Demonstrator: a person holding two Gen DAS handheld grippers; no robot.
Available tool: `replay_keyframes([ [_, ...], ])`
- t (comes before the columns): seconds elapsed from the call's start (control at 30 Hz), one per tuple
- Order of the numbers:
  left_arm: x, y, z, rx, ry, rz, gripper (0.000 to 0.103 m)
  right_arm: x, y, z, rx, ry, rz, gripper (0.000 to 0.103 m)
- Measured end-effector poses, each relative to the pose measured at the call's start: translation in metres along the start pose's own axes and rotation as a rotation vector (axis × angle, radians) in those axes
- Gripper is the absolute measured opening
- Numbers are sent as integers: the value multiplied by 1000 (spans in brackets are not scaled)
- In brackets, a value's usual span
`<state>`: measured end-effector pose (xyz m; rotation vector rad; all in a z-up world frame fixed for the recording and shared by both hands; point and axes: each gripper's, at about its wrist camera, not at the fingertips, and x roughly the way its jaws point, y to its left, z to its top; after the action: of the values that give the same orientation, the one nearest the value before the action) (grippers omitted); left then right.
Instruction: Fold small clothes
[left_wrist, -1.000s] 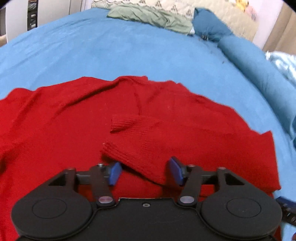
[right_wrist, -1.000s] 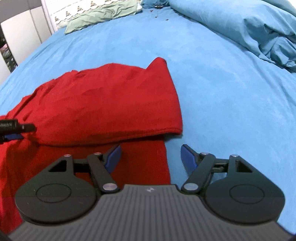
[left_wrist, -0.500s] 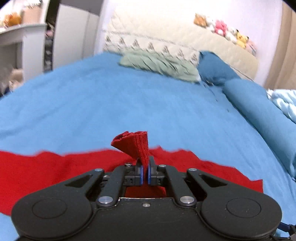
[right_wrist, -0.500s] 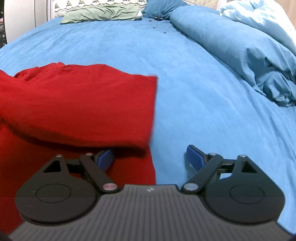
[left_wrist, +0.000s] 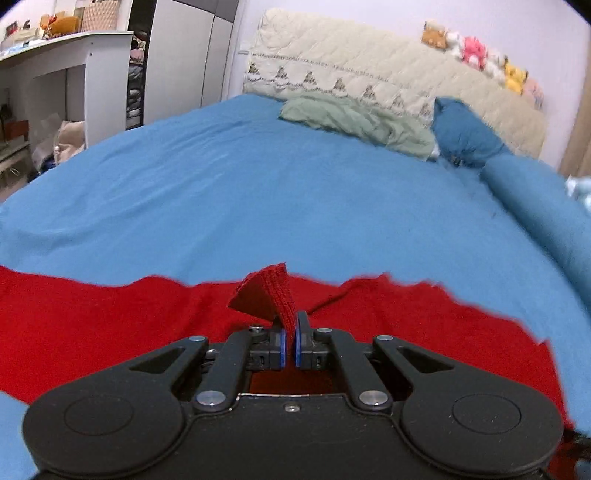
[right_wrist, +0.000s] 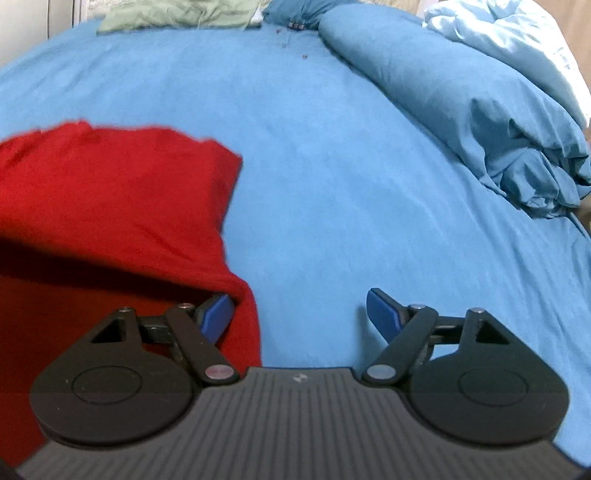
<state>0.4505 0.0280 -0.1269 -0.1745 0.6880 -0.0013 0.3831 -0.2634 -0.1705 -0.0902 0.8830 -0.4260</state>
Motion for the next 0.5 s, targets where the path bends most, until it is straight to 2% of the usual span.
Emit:
replay_keyframes([
  [0.17, 3, 10, -24, 13, 86, 21, 7, -3, 1, -7, -29, 12, 5, 93],
  [0.23, 0, 13, -31, 23, 115, 55, 24, -3, -3, -4, -24, 23, 13, 93],
  [0.3, -6, 22, -36, 3, 131, 107, 34, -11, -4, -4, -32, 24, 22, 93],
  [0.33, -11, 26, -36, -9, 128, 124, 34, -16, -5, -4, -38, 15, 36, 93],
  [0.4, -25, 29, -33, -9, 107, 149, 34, -27, -7, 3, -44, -17, 98, 94],
  [0.47, -38, 25, -28, 33, 70, 129, 36, -38, -5, 12, -41, -57, 191, 96],
  [0.5, -41, 19, -24, 65, 55, 106, 43, -41, 0, 17, -44, -72, 244, 96],
])
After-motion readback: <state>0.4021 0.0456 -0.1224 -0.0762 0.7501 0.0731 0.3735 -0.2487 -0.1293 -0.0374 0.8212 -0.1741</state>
